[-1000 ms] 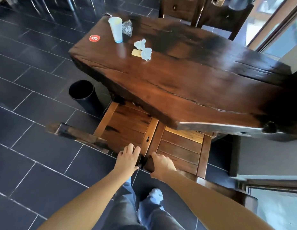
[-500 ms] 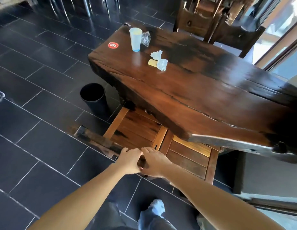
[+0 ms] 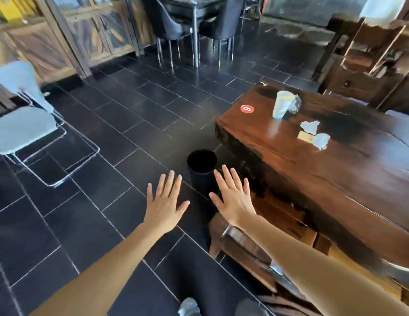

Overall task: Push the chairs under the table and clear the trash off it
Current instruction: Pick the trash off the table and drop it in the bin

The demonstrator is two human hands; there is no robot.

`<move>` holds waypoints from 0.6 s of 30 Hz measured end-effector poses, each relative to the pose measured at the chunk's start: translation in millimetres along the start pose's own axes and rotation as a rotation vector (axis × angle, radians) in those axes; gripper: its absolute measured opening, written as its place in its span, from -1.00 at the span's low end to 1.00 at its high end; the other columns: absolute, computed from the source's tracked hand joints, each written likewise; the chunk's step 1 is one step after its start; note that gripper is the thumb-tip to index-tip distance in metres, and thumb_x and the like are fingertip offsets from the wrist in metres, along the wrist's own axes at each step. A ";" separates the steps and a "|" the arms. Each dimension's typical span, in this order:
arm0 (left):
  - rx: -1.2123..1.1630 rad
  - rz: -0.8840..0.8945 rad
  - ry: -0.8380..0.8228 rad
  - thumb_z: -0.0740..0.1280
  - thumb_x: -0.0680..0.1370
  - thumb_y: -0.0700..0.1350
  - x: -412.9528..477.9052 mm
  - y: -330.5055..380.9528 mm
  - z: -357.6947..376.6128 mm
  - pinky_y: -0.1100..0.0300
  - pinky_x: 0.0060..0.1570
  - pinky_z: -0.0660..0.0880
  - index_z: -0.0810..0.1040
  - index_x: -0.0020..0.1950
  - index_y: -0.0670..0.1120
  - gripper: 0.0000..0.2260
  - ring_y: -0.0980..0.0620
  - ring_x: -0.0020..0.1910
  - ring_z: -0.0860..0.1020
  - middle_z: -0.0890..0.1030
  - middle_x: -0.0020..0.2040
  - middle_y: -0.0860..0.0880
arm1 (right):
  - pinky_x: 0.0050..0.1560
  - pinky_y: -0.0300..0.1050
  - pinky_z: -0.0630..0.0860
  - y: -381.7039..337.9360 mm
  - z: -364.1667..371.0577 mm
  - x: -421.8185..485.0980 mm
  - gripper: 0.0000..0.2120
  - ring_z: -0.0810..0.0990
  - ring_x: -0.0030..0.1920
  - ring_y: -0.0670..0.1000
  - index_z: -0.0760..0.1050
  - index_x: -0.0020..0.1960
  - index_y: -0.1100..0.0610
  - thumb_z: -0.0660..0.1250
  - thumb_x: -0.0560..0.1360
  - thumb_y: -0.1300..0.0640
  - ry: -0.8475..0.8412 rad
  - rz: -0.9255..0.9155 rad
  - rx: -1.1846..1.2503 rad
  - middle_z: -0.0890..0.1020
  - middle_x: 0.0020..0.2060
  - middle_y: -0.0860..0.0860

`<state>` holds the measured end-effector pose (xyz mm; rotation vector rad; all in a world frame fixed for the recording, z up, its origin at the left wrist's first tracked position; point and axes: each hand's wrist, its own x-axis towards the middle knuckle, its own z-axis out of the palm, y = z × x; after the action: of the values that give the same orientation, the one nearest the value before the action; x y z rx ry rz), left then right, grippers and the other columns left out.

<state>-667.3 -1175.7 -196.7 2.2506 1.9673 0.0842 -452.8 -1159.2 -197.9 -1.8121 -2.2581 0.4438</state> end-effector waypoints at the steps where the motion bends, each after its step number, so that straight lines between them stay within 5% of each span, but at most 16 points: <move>1: 0.000 -0.018 0.001 0.03 0.60 0.20 3.8 -15.9 -6.3 -0.20 0.47 -0.17 -0.22 0.54 0.01 -0.35 -0.04 0.54 -0.25 -0.24 0.57 -0.01 | 0.46 0.18 -0.26 -11.4 3.5 13.3 -0.38 -0.28 0.54 0.03 -0.15 0.56 -0.07 -0.01 0.60 -0.21 -0.005 -0.003 0.000 -0.18 0.57 -0.06; 10: -0.040 -0.096 0.029 0.01 0.59 0.21 75.9 -108.2 -34.6 -0.14 0.44 -0.31 -0.26 0.53 0.05 -0.36 0.00 0.52 -0.30 -0.27 0.56 0.03 | 0.48 0.20 -0.22 -57.3 14.4 141.3 -0.38 -0.24 0.55 0.03 -0.12 0.56 -0.07 0.04 0.60 -0.17 -0.021 -0.086 -0.057 -0.13 0.57 -0.05; 18: 0.052 -0.007 0.019 -0.01 0.59 0.22 240.1 -169.3 -55.9 -0.15 0.43 -0.29 -0.24 0.53 0.03 -0.36 -0.02 0.53 -0.27 -0.25 0.57 0.02 | 0.48 0.24 -0.19 -47.8 19.0 288.4 -0.39 -0.25 0.55 0.04 -0.13 0.56 -0.03 0.03 0.61 -0.16 -0.019 -0.004 -0.060 -0.16 0.57 -0.02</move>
<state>-808.1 -912.3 -180.6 2.2830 2.0095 0.0538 -566.7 -889.3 -204.9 -1.8387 -2.3118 0.3985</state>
